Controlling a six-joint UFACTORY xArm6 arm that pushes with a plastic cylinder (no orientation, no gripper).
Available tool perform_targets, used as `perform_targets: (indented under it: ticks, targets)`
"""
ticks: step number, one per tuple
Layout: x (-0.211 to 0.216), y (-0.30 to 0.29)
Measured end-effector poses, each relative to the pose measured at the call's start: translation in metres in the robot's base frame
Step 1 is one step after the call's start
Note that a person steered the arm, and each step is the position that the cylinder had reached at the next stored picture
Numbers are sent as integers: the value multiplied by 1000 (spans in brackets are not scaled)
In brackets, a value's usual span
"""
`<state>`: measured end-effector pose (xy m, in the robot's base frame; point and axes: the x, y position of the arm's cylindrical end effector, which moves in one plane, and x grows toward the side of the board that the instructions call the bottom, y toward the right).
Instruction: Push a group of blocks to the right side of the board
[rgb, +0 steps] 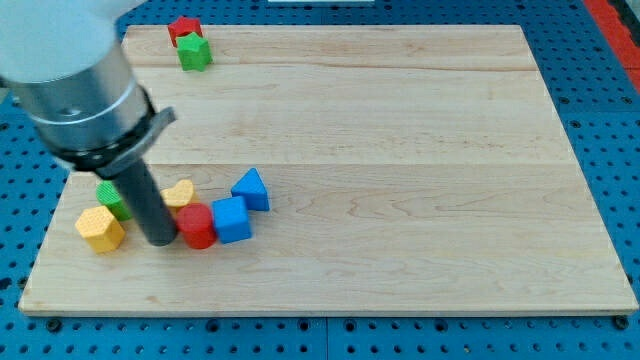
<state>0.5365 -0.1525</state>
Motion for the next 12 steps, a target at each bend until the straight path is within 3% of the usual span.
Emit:
perform_targets:
  ticks: [1,2,3,4,5,7,8,9,10,12]
  targets:
    - [-6,60]
    - [31,56]
    - [73,8]
    - [50,-97]
    - [-10,-99]
    - [-10,30]
    - [-5,35]
    - [-7,4]
    - [-41,23]
    - [-57,98]
